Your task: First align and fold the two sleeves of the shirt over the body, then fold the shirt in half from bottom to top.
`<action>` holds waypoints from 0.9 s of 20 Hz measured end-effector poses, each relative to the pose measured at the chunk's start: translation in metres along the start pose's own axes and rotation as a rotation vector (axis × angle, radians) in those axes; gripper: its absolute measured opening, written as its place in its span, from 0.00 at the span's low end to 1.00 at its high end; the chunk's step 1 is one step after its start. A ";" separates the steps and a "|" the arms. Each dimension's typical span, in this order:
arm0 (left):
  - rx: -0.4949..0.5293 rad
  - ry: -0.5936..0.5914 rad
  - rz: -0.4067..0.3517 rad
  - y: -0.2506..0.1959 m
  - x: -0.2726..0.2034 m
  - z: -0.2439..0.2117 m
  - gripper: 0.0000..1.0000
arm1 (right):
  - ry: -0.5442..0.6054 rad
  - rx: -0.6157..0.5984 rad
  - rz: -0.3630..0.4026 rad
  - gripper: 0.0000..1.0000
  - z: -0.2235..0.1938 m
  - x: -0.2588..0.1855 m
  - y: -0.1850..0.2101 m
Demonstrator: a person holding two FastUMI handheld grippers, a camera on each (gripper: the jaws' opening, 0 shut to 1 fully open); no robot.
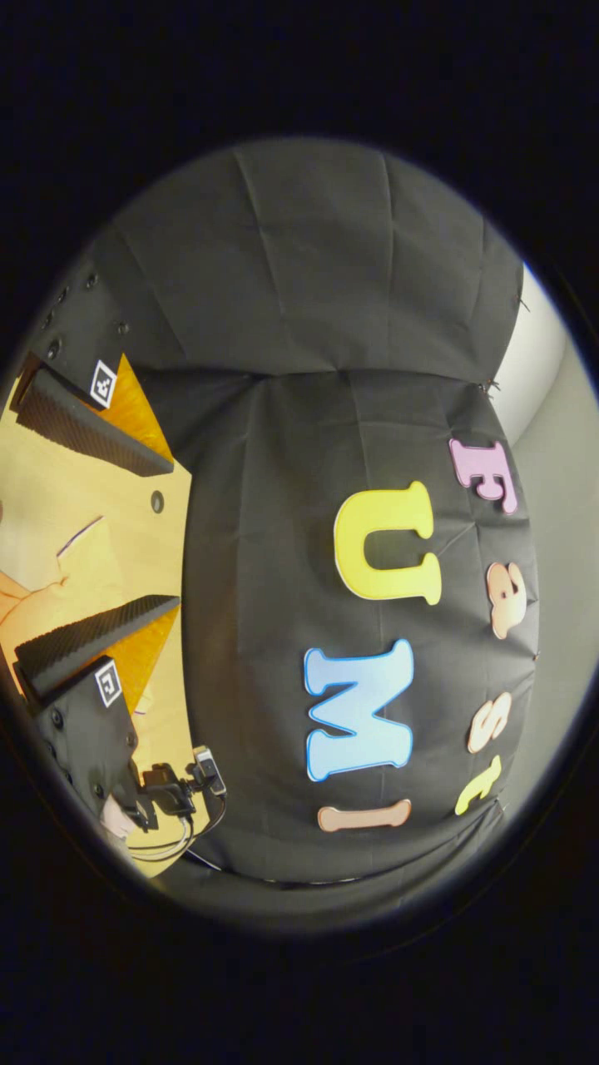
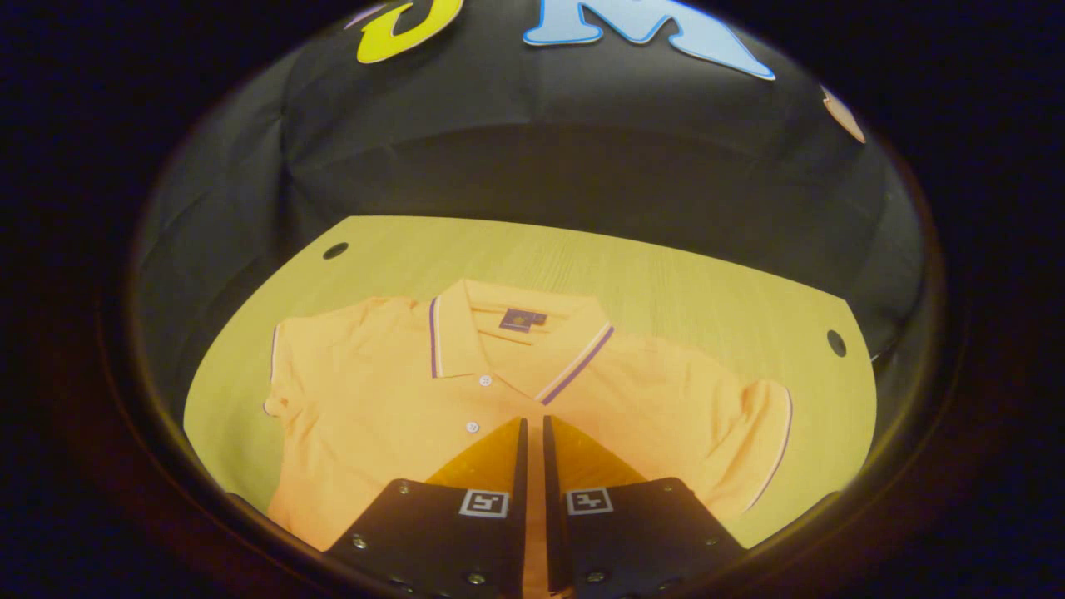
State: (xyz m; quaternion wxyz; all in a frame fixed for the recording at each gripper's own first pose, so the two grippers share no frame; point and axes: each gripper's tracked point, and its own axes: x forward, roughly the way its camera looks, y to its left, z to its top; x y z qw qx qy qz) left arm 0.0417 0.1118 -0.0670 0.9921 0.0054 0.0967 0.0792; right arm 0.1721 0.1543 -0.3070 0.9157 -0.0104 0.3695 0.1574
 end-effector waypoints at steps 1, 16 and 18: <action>0.001 0.006 -0.002 0.001 0.003 -0.004 0.94 | -0.007 0.008 0.003 0.11 0.004 -0.004 0.000; -0.012 0.247 -0.057 -0.016 0.108 -0.167 0.96 | -0.207 0.065 0.074 0.54 0.049 -0.131 0.021; -0.022 0.307 -0.049 -0.018 0.122 -0.201 0.95 | -0.225 0.078 0.074 0.54 0.051 -0.149 0.023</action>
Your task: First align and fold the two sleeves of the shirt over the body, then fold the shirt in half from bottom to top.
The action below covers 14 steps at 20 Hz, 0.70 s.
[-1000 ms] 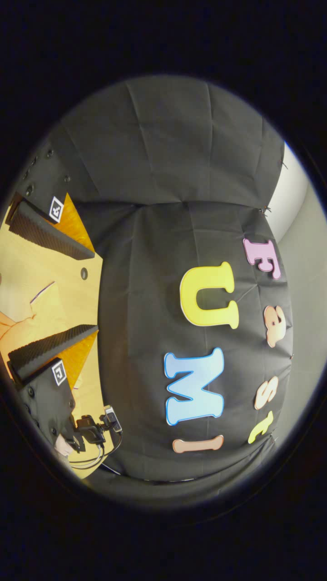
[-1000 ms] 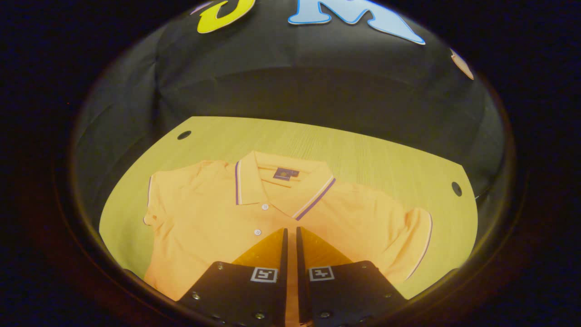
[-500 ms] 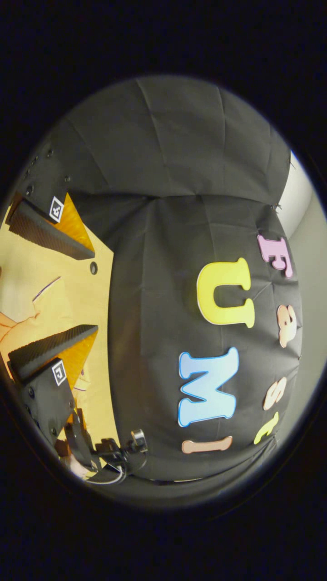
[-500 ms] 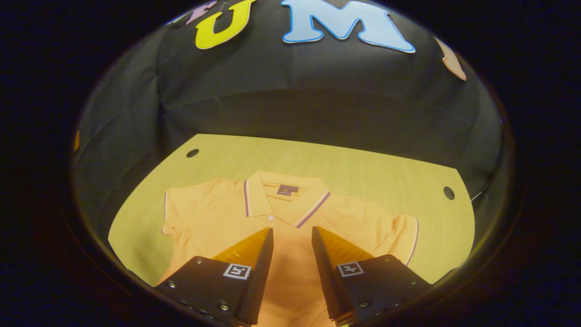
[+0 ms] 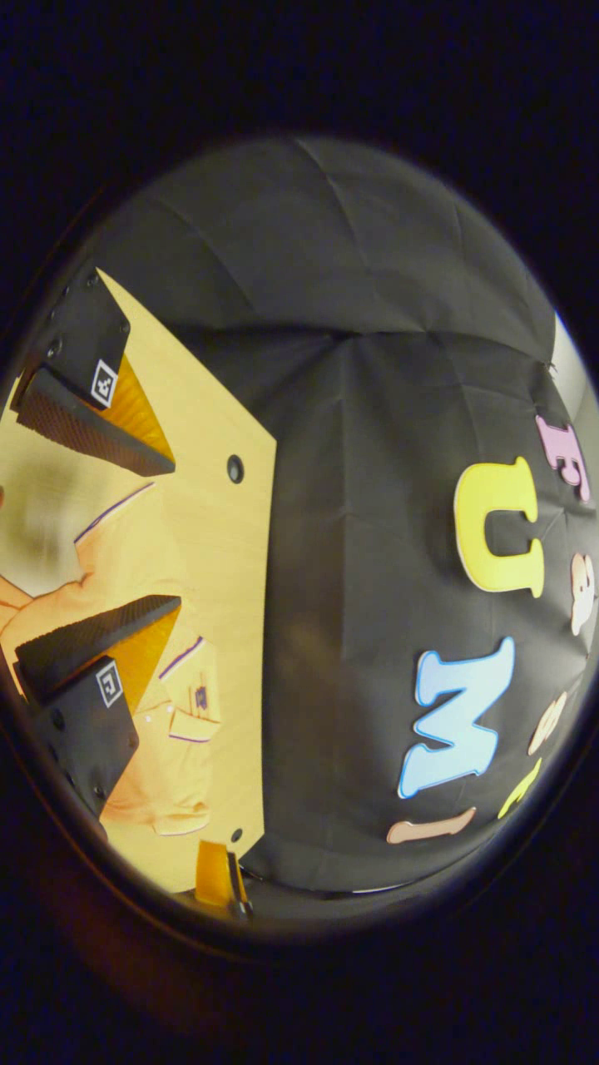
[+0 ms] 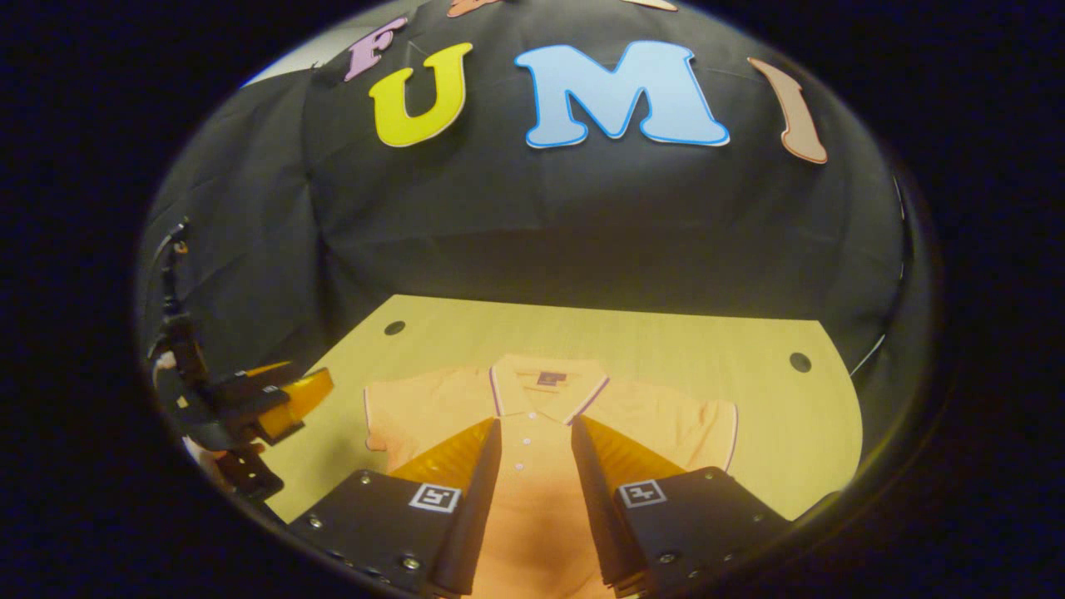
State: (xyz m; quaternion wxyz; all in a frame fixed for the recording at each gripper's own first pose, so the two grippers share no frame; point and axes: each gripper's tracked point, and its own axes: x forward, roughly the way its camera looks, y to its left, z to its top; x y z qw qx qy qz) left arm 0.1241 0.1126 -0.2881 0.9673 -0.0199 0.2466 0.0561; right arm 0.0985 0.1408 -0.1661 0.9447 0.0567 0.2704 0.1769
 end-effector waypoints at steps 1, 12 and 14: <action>-0.004 0.032 0.001 -0.001 0.010 -0.015 0.95 | -0.009 0.013 -0.002 0.54 0.004 -0.008 0.000; -0.014 0.294 0.034 0.000 0.075 -0.129 0.96 | -0.027 0.066 -0.142 0.54 0.003 -0.065 -0.044; -0.035 0.285 0.039 -0.001 0.077 -0.130 0.96 | -0.017 0.075 -0.158 0.54 -0.002 -0.068 -0.050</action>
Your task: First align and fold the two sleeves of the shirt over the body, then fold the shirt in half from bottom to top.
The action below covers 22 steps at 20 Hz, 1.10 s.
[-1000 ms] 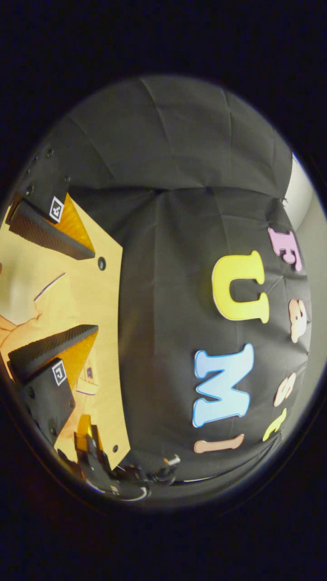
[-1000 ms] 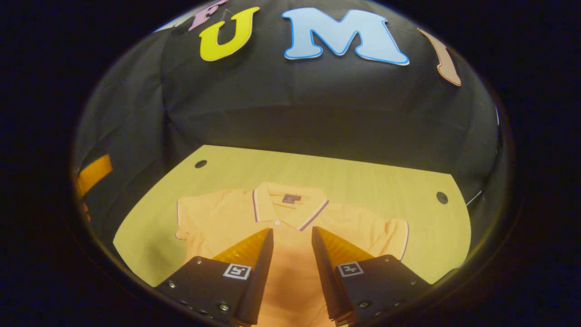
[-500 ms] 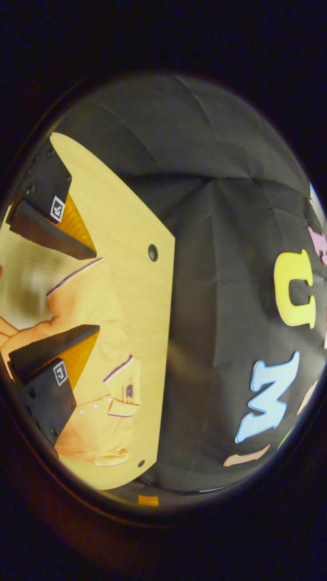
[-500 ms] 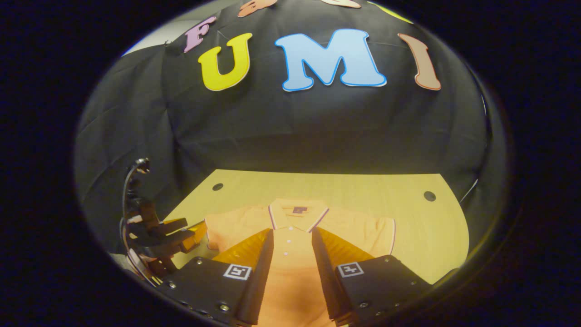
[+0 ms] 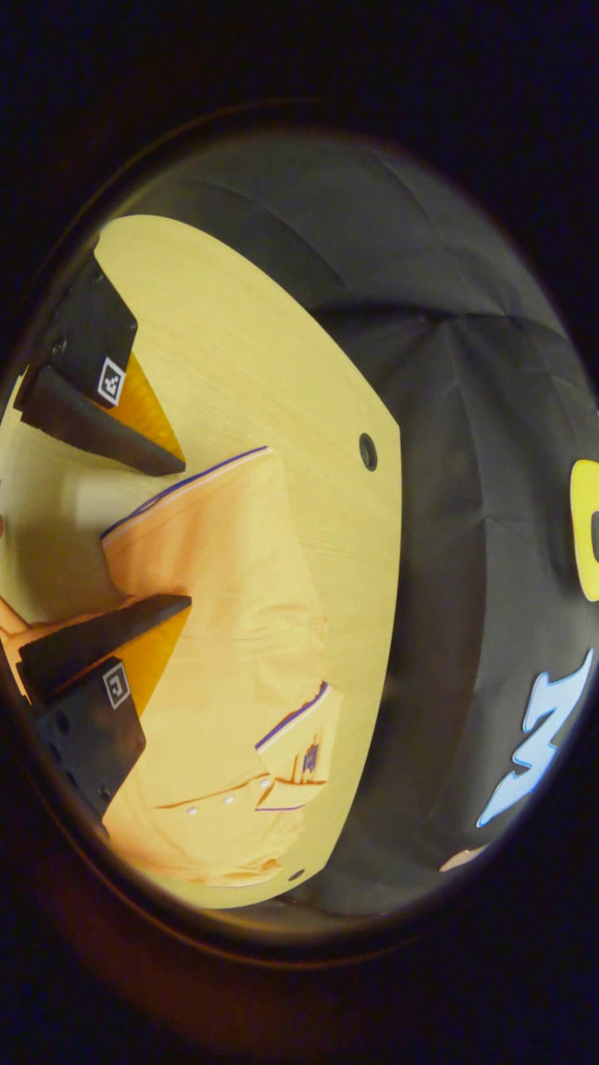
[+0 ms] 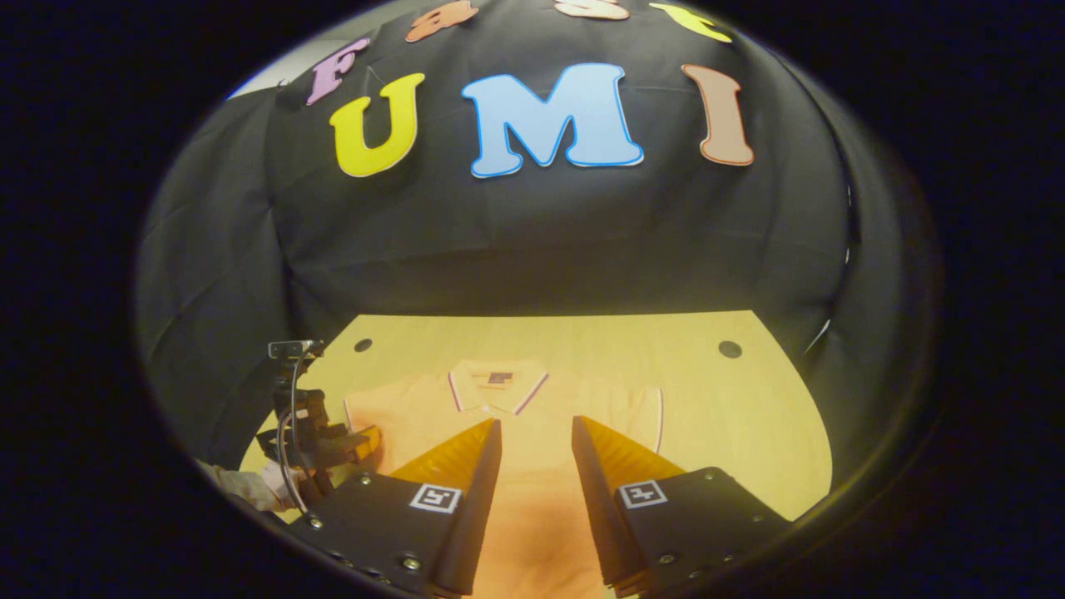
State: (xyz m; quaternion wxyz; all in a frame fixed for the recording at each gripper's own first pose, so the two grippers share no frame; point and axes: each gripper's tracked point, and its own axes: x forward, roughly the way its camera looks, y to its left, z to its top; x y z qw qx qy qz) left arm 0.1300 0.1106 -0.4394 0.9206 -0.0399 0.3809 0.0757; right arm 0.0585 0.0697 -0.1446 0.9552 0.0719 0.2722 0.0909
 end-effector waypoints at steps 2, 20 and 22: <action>-0.004 -0.002 0.009 0.000 0.000 -0.001 0.96 | 0.010 0.006 -0.010 0.54 -0.004 0.000 -0.004; 0.063 -0.038 0.018 -0.020 -0.006 0.026 0.08 | 0.002 0.045 -0.030 0.54 -0.015 -0.008 -0.026; 0.107 -0.076 -0.007 -0.037 -0.013 0.042 0.08 | 0.002 0.054 -0.036 0.54 -0.018 -0.009 -0.030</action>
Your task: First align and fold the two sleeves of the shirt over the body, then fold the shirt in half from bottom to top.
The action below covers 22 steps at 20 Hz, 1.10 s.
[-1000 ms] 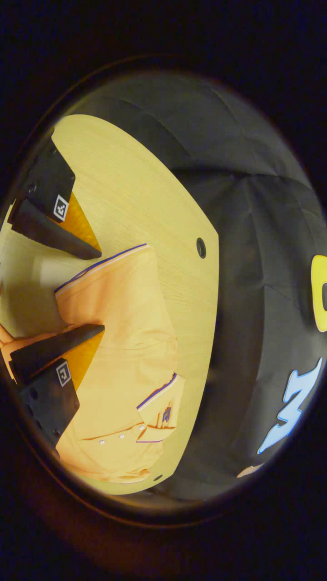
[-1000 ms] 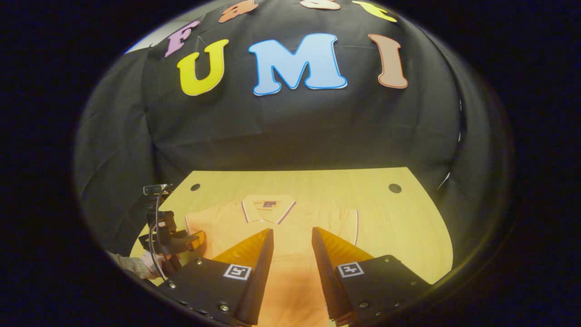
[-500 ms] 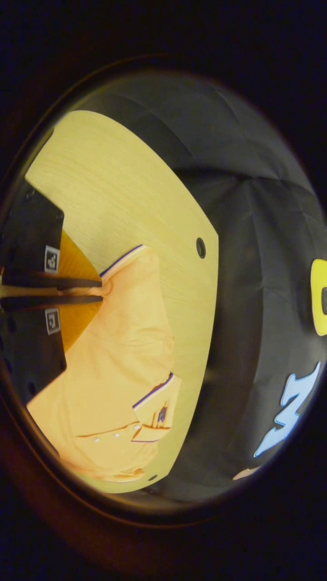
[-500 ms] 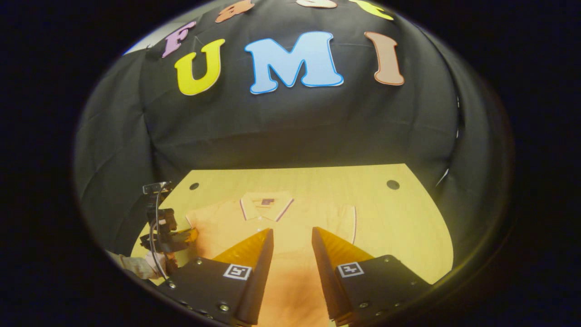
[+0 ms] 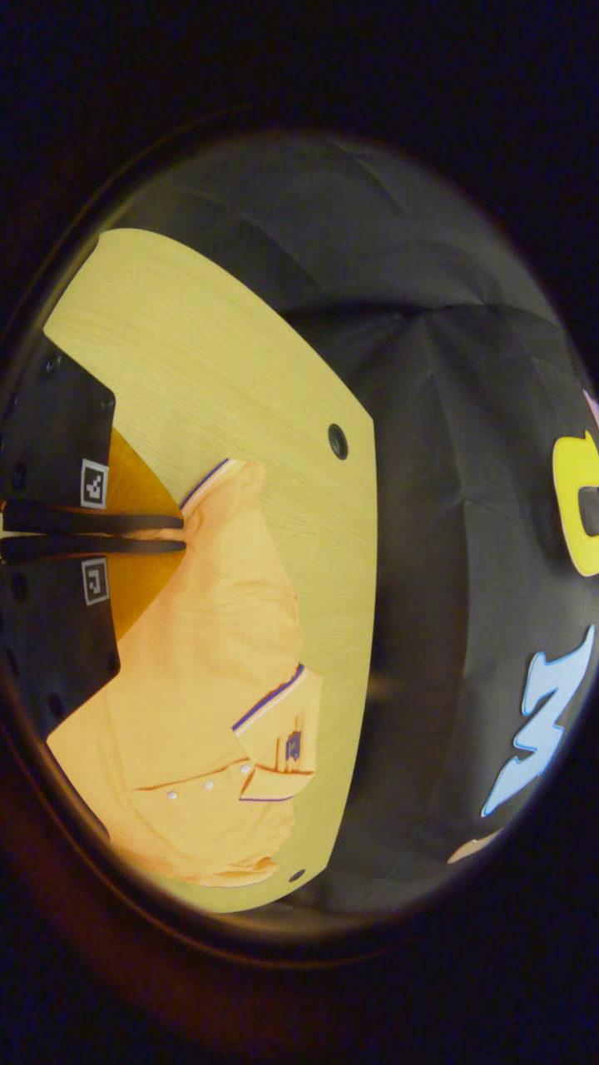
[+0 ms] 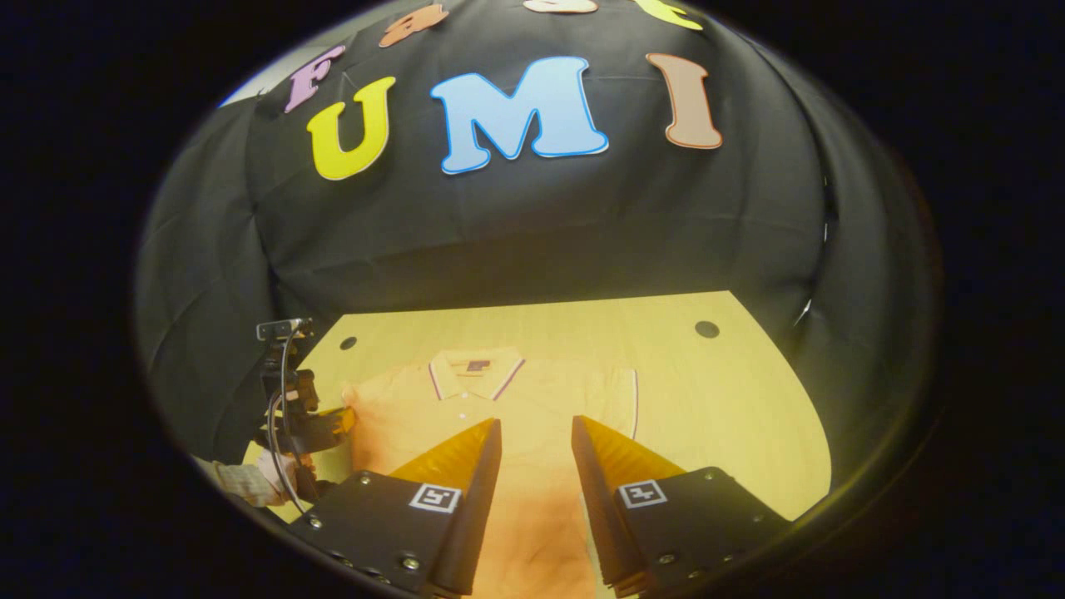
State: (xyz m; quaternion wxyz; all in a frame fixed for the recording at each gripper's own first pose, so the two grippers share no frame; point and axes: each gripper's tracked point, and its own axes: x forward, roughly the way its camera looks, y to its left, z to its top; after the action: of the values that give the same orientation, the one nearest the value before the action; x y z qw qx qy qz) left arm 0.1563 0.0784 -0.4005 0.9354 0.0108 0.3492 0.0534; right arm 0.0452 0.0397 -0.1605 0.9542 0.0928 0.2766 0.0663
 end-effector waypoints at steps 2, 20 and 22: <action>0.051 -0.035 -0.042 -0.025 -0.006 0.016 0.08 | -0.002 0.014 -0.007 0.54 -0.002 -0.003 -0.005; 0.220 -0.075 -0.286 -0.192 -0.025 0.028 0.08 | 0.014 0.094 -0.114 0.54 -0.022 -0.037 -0.067; 0.209 -0.061 -0.293 -0.194 -0.024 0.024 0.16 | 0.014 0.094 -0.120 0.54 -0.024 -0.049 -0.069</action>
State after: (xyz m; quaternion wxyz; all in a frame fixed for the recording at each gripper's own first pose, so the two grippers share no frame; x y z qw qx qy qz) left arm 0.1721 -0.1165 -0.3783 0.9371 0.0585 0.3223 -0.1206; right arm -0.0031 -0.0327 -0.1699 0.9491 0.1204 0.2909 -0.0034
